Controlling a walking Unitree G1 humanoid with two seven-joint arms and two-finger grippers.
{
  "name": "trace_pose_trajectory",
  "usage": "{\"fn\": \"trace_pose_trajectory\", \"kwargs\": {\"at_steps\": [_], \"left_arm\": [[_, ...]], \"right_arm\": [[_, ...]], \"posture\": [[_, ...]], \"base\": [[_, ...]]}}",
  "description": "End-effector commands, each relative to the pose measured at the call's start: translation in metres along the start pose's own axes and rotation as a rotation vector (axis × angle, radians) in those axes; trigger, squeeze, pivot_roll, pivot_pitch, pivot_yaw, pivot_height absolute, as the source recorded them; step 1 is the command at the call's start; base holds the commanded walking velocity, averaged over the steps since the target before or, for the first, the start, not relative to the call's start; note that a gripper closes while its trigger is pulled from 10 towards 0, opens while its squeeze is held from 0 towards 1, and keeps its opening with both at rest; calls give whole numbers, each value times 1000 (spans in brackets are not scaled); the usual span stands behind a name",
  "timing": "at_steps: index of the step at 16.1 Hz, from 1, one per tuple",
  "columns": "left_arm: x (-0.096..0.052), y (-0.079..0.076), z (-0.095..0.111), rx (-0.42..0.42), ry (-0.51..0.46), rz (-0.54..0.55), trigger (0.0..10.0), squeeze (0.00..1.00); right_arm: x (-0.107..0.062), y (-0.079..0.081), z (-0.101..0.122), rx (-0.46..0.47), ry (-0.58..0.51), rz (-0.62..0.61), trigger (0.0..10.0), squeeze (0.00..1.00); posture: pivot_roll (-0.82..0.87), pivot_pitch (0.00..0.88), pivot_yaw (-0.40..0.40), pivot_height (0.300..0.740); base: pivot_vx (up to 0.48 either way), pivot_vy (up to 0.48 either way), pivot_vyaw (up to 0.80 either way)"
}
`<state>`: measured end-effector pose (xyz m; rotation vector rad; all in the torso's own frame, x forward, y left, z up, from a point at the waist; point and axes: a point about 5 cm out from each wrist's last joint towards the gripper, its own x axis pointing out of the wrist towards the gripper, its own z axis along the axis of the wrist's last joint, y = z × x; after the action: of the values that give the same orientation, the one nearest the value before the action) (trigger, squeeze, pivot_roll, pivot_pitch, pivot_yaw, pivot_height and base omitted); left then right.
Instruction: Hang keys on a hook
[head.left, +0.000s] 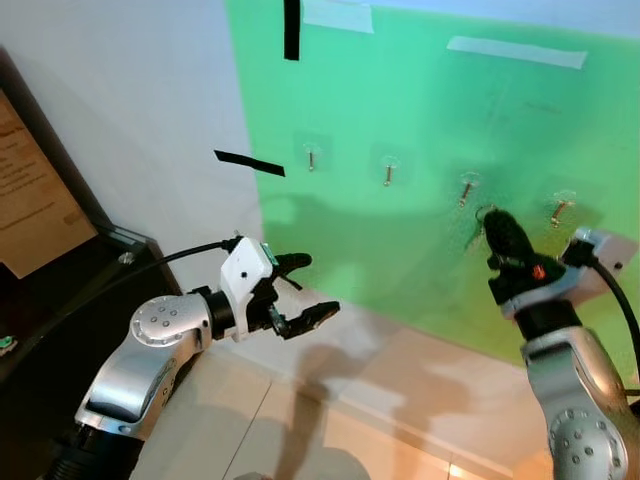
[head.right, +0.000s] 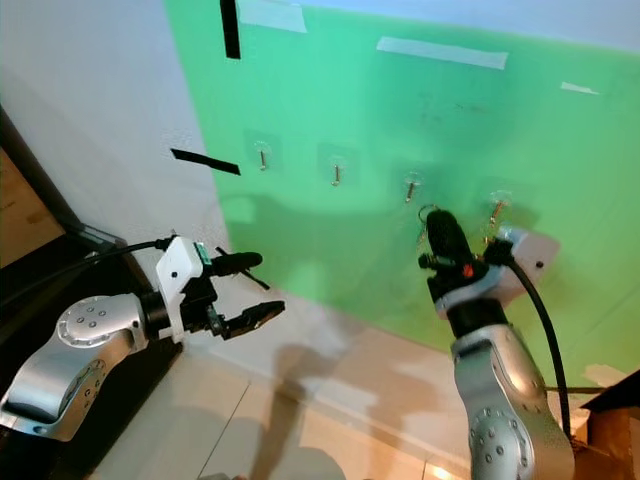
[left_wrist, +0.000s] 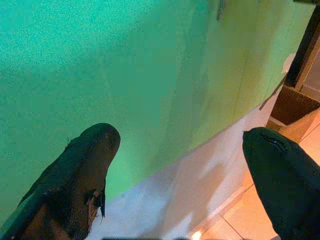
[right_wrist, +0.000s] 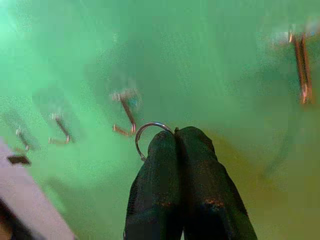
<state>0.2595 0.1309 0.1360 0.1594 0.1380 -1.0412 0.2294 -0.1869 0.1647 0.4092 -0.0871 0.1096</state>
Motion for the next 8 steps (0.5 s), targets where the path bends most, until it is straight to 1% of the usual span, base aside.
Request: {"fn": "trace_pose_trajectory", "kwargs": {"at_steps": [1,2,4,6,8], "left_arm": [[3,1,-1,-4,4,-14,10000,0],[5,0,-1,-7,1,-21,10000,0],[10,-2,-1,-15,-7,-34,10000,0],[13,-4,-1,-22,-13,-45,10000,0],[15,-5,-1,-25,-16,-51,10000,0]], "right_arm": [[-8,-4,8,-20,-16,21,10000,0],[-13,-6,11,-31,-13,32,10000,0],[-21,-10,20,-22,-37,45,10000,0],[-29,-18,30,-19,-74,34,10000,0],[-32,-21,37,-13,-93,43,10000,0]], "posture": [[-110,0,70,740],[-121,0,75,740],[-140,0,79,740],[-157,0,82,740],[-162,0,81,740]], "base": [[0,0,0],[0,0,0],[0,0,0],[0,0,0],[0,0,0]]}}
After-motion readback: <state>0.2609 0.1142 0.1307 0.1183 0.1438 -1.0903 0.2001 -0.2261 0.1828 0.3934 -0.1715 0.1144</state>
